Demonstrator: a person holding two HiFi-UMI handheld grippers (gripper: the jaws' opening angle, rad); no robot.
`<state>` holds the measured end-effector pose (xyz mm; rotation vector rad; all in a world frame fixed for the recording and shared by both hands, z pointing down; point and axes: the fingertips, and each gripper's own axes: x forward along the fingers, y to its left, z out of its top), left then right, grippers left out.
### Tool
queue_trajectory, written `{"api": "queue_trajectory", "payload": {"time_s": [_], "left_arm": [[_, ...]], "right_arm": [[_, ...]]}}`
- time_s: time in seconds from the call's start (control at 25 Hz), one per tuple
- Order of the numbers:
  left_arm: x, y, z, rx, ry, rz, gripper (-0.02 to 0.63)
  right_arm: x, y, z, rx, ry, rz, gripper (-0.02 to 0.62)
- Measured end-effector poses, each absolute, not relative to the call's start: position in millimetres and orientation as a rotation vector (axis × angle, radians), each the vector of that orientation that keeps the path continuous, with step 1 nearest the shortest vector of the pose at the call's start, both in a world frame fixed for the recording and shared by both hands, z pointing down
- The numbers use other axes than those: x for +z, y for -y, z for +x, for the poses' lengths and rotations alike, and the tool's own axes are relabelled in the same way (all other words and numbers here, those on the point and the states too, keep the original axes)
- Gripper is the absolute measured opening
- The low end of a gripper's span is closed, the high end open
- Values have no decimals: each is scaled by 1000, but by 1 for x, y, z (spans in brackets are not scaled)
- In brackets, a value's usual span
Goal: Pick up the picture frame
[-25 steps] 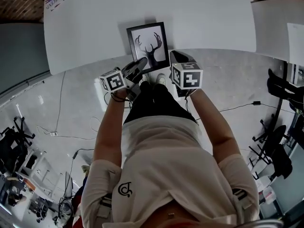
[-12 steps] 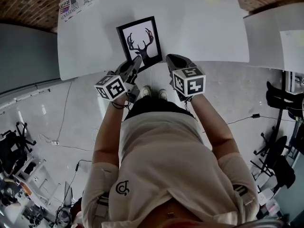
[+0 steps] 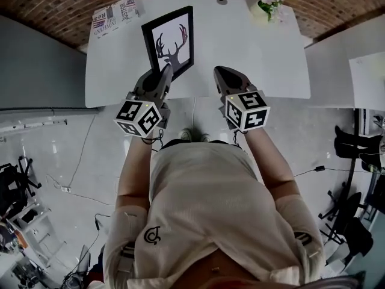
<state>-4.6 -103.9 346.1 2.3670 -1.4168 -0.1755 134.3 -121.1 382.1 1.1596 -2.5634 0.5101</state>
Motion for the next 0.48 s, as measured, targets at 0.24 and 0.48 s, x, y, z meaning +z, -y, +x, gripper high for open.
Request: {"api": "queue_trajectory", "payload": {"time_s": [0.24, 0.48], "left_arm": [[288, 104, -21, -130, 1661, 2495, 23], [247, 102, -28, -124, 1813, 2550, 23]], "right_arm": [[324, 136, 136, 300, 2675, 1224, 6], [286, 141, 146, 111, 2740, 1308, 6]]}}
